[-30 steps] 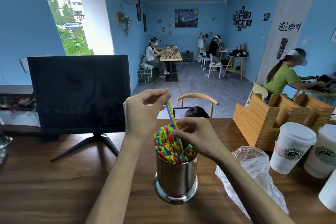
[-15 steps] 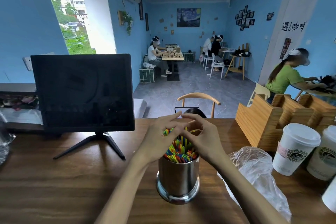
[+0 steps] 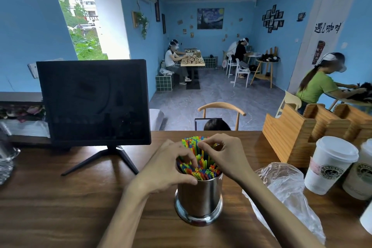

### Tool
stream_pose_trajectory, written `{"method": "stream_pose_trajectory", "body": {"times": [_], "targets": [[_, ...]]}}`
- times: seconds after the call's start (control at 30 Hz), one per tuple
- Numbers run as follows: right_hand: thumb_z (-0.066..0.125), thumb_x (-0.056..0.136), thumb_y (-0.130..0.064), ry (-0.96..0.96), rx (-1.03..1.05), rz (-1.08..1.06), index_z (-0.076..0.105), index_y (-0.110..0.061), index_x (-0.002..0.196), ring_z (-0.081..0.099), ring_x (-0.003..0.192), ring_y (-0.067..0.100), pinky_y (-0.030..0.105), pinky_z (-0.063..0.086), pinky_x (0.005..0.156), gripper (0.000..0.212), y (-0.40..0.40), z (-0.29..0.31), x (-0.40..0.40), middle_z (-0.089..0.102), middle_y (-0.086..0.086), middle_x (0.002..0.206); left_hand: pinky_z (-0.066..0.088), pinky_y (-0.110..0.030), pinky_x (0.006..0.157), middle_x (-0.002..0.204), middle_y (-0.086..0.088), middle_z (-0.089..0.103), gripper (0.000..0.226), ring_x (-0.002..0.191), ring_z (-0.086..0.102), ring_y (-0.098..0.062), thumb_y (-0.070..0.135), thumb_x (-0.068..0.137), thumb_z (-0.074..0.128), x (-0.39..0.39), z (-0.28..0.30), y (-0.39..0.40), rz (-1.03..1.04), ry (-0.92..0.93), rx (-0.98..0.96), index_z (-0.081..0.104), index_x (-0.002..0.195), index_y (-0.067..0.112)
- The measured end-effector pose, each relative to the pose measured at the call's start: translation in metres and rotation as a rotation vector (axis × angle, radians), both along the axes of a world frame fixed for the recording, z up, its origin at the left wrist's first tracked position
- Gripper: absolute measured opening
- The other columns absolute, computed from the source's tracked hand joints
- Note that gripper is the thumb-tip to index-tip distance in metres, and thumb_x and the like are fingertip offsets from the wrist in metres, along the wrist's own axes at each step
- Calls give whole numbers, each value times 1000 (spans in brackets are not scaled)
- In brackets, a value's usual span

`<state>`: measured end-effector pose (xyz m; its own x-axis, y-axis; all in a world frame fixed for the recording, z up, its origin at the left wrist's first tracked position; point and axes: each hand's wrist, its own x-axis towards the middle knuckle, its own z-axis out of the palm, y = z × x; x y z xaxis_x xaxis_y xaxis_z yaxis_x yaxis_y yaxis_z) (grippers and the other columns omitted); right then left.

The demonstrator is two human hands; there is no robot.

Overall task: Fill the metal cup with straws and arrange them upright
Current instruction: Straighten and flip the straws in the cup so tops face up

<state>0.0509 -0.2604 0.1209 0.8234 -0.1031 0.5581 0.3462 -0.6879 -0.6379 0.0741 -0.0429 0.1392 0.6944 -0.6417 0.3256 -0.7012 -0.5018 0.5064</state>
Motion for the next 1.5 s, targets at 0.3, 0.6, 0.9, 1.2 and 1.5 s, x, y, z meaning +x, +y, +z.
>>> {"method": "stream_pose_trajectory", "body": {"times": [0.3,0.6,0.9,1.2,1.5], "targets": [[73,88,-43,29,-21,10,80,-25,98,64,86,1,23,55,73,22,-2,-1,-2,72,-10,93,48,-33,90,102,27,62,39,108,46,-1,75,57,79,0,-2,-5,54,-18,36,67,91,59],[73,88,-43,59,-26,5,80,-25,98,62,86,0,15,50,72,21,1,1,-5,69,-10,93,50,-32,91,104,23,61,34,110,46,-2,68,63,79,0,-5,-5,75,-2,27,70,94,56],[73,89,-41,72,-12,1,80,-26,98,61,87,-1,15,50,73,18,3,0,-6,64,-14,91,50,-30,89,108,20,57,46,110,45,-1,79,56,74,-6,-3,-5,83,-7,30,68,96,57],[75,88,-39,77,13,0,80,-26,96,60,86,-2,11,46,71,16,4,0,-7,66,-9,93,51,-29,86,101,22,60,33,106,47,0,72,62,77,-5,-4,-4,91,-29,-4,68,91,58],[75,88,-40,87,29,-7,80,-26,96,61,83,0,12,46,71,17,6,0,-9,64,-9,94,48,-33,89,99,32,54,25,106,49,-5,58,67,85,-7,4,-3,75,-80,-54,75,87,48]]}}
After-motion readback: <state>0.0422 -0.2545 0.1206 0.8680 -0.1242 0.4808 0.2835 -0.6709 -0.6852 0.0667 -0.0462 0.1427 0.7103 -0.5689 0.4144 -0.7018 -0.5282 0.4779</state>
